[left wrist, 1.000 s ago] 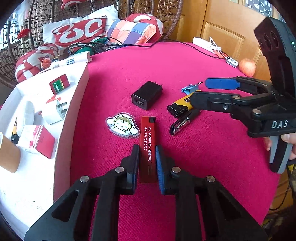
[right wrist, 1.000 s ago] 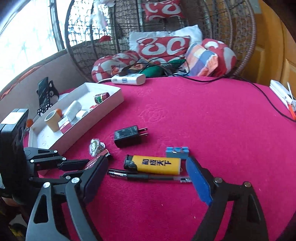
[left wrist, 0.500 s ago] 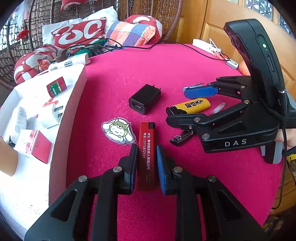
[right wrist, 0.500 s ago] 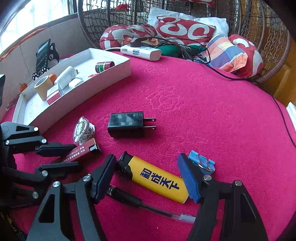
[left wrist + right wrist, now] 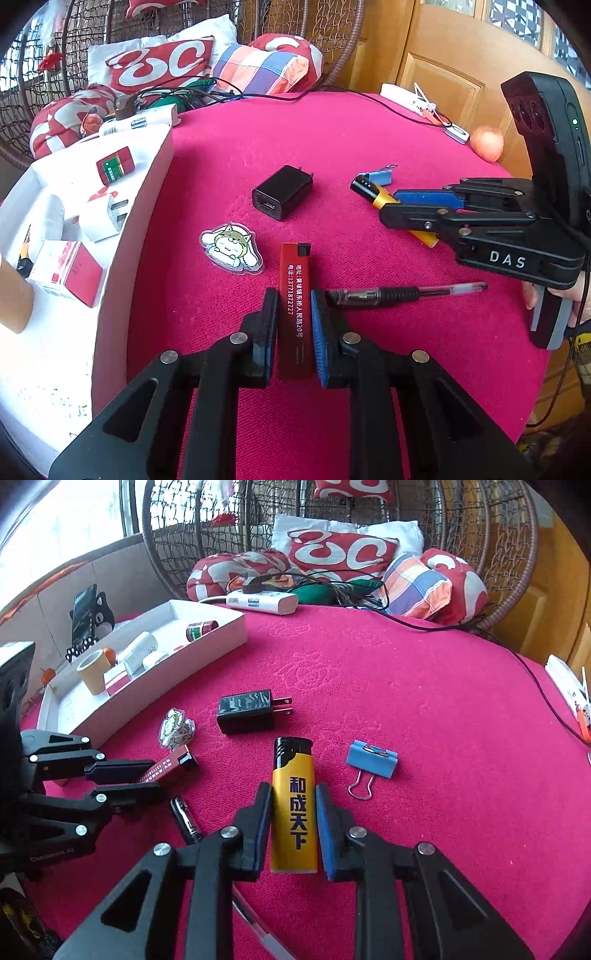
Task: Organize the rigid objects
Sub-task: 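Grasp the red lighter with the left gripper while the right gripper grasps the yellow lighter, then carry the red lighter and yellow lighter over the tray with both grippers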
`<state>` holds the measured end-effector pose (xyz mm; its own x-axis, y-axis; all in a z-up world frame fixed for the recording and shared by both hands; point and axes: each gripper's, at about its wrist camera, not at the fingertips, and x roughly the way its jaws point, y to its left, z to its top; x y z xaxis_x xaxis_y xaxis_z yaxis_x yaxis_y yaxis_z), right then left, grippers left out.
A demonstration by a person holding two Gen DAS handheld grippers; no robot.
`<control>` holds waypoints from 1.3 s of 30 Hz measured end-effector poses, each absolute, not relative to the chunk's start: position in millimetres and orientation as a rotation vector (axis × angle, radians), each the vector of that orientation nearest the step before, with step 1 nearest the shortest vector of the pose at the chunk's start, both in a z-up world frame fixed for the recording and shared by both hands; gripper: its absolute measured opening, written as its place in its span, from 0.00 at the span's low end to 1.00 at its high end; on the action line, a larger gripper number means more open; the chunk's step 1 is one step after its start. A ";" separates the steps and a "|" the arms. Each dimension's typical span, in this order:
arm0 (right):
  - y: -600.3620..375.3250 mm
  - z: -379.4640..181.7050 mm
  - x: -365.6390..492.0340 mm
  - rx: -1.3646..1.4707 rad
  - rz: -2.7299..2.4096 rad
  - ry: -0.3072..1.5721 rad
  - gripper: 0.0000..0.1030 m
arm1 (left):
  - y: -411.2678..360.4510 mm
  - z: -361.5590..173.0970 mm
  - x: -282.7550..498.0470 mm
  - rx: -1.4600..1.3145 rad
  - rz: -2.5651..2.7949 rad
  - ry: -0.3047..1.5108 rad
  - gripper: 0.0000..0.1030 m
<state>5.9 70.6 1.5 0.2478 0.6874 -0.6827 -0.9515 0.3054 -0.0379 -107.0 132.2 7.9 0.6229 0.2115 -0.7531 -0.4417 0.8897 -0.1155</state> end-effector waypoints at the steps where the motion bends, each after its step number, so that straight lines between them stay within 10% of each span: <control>1: 65.3 5.4 5.5 -0.468 1.186 0.621 0.22 | 130.7 9.7 -107.9 -0.304 0.379 0.812 0.16; 39: 46.5 82.1 -46.8 -0.219 1.325 0.481 0.22 | 135.8 87.7 -167.6 -0.296 0.480 0.567 0.16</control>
<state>-46.8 46.5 82.1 0.1643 0.8749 -0.4557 -0.9635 0.2412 0.1158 -167.6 135.8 87.7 0.7385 0.3510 -0.5756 -0.5098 0.8494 -0.1361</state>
